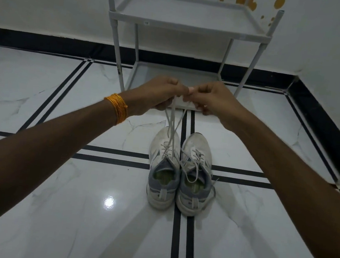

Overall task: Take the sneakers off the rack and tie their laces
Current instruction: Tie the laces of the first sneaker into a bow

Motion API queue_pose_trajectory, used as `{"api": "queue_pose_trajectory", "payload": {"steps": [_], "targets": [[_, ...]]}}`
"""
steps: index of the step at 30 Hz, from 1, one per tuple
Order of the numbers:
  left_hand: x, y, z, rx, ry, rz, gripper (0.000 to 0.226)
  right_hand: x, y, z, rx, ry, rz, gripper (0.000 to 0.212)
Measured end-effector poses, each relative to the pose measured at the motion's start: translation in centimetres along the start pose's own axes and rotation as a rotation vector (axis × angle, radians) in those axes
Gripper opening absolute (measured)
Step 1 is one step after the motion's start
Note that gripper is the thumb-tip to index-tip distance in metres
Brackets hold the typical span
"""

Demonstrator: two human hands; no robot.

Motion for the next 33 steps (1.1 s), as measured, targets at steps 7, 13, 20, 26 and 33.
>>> {"api": "queue_pose_trajectory", "payload": {"steps": [7,13,20,26,33], "targets": [[0.5,0.7,-0.3,0.046,0.122,0.352,0.076,-4.3,-1.4,-1.3,-0.018,-0.059,0.319,0.022],[2.7,0.9,-0.7,0.338,0.48,0.77,0.044,-5.2,-1.0,-0.3,0.017,0.012,0.685,0.016],[2.4,1.7,-2.0,0.19,0.655,0.851,0.022,4.0,1.3,2.1,0.059,0.507,1.19,0.006],[-1.7,0.5,-0.2,0.028,-0.216,0.055,0.015,6.9,2.8,2.3,-0.011,0.633,1.001,0.014],[-2.5,0.6,-0.2,0.09,-0.389,-0.371,0.028,-0.2,0.8,-1.0,0.105,0.061,0.137,0.041]]}}
Point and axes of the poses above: each hand's wrist, its own z-axis towards the middle knuckle, its own y-axis out of the palm, x = y × z, the point moved 7 cm from there along z, towards the middle knuckle, and after that the axes turned 12 degrees about y, right-handed, at the moved point
